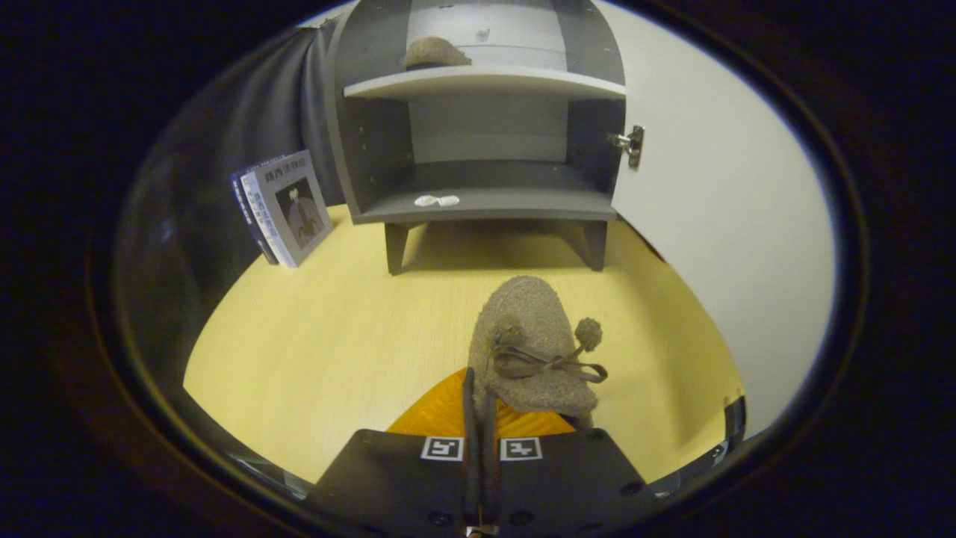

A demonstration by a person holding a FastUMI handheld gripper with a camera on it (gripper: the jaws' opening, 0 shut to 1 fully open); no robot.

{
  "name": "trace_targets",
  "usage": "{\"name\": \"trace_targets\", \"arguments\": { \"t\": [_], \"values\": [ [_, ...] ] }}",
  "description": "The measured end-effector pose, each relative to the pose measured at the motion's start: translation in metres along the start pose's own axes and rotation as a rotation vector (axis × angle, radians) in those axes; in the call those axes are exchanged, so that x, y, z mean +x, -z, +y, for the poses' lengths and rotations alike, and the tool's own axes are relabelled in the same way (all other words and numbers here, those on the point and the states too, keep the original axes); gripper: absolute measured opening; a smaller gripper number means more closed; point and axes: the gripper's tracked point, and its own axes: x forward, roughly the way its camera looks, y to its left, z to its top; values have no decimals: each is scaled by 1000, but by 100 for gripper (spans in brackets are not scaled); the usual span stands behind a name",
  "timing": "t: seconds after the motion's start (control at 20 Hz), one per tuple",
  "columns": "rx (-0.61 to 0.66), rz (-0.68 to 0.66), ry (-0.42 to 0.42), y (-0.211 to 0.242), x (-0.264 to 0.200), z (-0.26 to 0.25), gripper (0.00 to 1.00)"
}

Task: Open the shoe cabinet door, grab the shoes and put them into the shoe cabinet, then close the shoe cabinet door.

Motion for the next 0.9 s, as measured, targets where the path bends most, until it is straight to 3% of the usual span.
{"name": "trace_targets", "arguments": {
  "t": [0.35,0.55,0.9],
  "values": [
    [-27,-152,-54,-125,-81,2,4],
    [-43,-265,-63,-198,-103,2,4],
    [-49,-382,-5,-306,-74,2,4]
  ]
}}
